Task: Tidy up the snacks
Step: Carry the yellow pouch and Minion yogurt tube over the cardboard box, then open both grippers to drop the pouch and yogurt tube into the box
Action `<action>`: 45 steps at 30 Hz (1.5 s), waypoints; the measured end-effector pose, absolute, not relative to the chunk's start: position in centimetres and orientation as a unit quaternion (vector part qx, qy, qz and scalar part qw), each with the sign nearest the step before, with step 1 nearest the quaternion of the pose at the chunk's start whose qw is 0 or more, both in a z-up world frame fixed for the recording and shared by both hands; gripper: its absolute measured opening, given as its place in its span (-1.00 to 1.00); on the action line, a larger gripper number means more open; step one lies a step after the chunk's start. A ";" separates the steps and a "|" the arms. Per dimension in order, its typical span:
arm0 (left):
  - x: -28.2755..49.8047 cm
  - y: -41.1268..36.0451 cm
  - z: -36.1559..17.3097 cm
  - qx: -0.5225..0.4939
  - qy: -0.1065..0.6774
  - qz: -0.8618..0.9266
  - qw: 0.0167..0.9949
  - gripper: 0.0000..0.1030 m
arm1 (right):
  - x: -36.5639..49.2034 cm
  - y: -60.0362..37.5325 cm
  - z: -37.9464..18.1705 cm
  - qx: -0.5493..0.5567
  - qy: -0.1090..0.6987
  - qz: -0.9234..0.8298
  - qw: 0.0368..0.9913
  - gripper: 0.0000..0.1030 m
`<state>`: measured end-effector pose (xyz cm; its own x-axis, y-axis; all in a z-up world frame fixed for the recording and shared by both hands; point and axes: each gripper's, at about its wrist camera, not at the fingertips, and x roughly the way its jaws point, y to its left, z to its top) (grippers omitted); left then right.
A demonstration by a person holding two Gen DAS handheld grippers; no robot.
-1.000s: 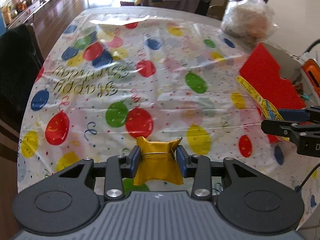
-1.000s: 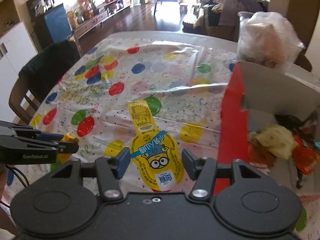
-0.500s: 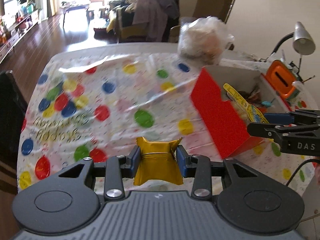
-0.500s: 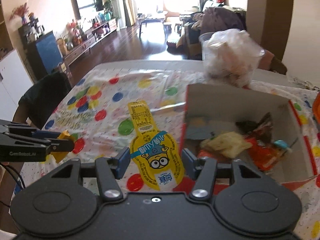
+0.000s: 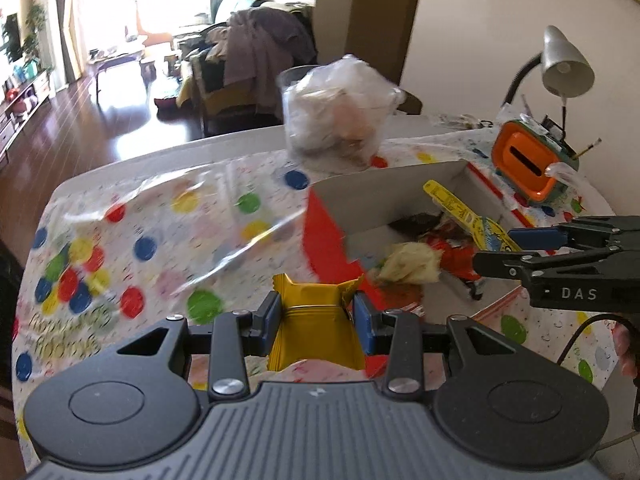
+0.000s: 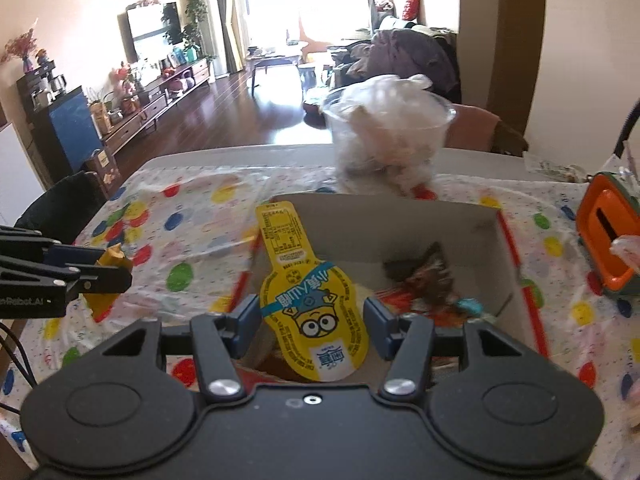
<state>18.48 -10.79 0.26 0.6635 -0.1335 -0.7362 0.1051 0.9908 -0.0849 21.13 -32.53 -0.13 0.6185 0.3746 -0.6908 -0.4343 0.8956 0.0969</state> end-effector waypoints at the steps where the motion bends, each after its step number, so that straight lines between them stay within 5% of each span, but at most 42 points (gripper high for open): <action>1: 18.9 -11.5 0.3 -0.016 0.406 -0.067 0.911 -0.27 | 21.5 -33.1 -0.2 -0.039 0.374 0.222 0.900 0.08; 20: 28.3 -21.2 -3.5 0.011 0.471 -0.063 0.880 -0.27 | 28.2 -39.8 -4.0 -0.053 0.407 0.165 0.897 0.08; 45: 33.6 -23.3 -8.2 0.039 0.552 -0.040 0.832 -0.25 | 30.8 -37.0 -8.1 -0.100 0.445 0.185 0.871 0.04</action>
<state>33.64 -23.33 -8.16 0.3879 -0.0234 -0.9214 0.1105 0.9936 0.0212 30.76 -37.00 -8.08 0.5357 0.2321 -0.8119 -0.4106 0.9117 -0.0103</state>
